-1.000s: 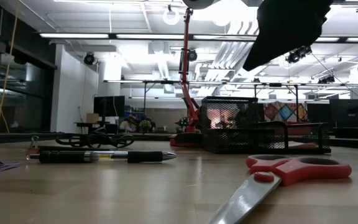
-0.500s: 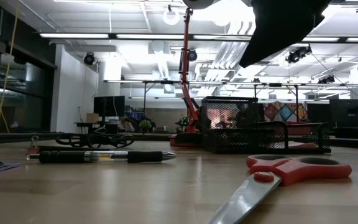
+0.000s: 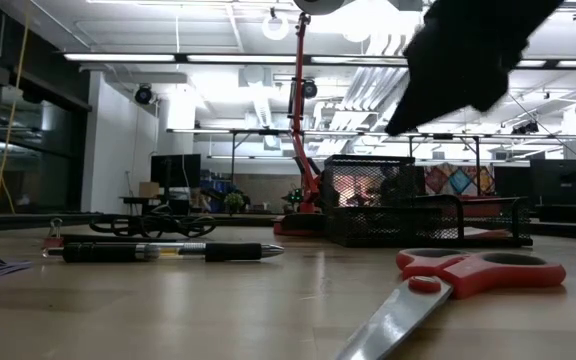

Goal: Pick and place office supplies into organizer
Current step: Put the purple sticky notes into the desk organizer

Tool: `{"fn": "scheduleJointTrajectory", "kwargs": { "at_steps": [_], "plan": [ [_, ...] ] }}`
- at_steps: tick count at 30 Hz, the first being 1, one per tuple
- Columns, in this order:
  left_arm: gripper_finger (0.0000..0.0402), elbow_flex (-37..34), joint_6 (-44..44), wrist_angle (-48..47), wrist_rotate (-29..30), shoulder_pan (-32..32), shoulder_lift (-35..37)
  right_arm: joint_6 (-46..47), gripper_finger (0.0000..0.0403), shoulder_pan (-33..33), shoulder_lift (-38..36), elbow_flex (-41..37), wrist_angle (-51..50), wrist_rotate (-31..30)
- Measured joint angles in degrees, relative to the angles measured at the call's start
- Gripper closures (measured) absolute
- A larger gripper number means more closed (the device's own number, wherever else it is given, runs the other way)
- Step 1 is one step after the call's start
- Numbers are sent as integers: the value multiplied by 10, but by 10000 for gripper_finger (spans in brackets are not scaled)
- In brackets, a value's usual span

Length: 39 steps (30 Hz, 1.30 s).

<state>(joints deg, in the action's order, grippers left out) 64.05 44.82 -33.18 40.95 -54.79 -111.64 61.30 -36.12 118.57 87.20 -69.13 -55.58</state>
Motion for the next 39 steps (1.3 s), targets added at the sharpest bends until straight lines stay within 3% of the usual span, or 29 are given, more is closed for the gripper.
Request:
{"fn": "scheduleJointTrajectory", "kwargs": {
  "at_steps": [12, 19, 23, 29, 39],
  "plan": [
    [256, 2, 9, 2, 5, 16, -29, 4, 263, 0, 9, 0, 5, 21],
    [261, 2, 36, -15, -37, 34, -28, 0, 263, 0, 8, 0, 8, 17],
    [297, 3, 36, -15, -65, 46, -27, -3, 263, -1, 8, 0, 8, 24],
    [392, 2, 35, -9, -64, 45, -29, -3, 263, -1, 8, 0, 8, 37],
    [400, 4, 22, -30, -11, 46, -26, 8, 263, -25, 8, 0, 8, 37]
  ]
}}
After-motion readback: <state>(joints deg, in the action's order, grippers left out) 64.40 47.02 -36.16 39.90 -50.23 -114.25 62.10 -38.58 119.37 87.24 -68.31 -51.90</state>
